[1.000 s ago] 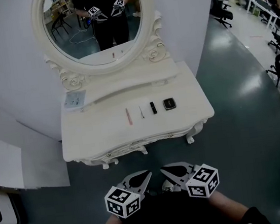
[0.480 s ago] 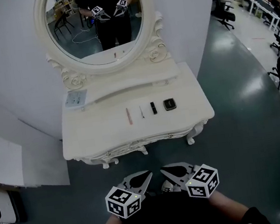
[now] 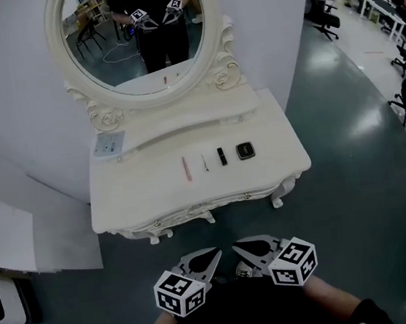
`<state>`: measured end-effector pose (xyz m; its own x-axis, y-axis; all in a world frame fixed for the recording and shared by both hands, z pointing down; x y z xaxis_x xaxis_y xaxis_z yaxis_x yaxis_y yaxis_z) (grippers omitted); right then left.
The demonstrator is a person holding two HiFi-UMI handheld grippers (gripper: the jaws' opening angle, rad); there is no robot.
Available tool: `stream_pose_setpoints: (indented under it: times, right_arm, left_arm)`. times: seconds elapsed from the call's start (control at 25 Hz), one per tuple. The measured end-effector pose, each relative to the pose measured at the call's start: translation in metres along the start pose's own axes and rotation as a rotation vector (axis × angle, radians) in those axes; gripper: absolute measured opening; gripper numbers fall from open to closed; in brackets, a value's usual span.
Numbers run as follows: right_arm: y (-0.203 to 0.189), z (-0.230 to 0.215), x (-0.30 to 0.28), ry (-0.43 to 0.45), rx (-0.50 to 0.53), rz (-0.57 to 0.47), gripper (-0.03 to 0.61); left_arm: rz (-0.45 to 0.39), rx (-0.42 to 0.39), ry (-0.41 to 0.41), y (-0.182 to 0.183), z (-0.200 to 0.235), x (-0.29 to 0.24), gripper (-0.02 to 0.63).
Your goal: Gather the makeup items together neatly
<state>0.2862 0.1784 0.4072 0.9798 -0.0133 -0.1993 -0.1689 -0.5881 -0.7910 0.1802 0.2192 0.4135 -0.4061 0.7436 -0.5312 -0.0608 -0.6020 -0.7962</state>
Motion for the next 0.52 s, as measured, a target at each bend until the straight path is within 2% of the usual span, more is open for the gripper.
stream_pose_setpoints:
  times: [0.52]
  right_arm:
    - [0.0002,-0.0057,0.0006,-0.013,-0.003,0.003,0.029]
  left_arm:
    - [0.003,-0.012,-0.005,0.0019,0.0006,-0.0054,0.008]
Point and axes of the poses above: the fingertips, and each gripper's own axes: x backward along the fingers, z to its left, y out of its top, the point moved 5 cm from there along x, backward along the fingers, and after that the axes turned 12 degrees about y, right-handed, at the moved point
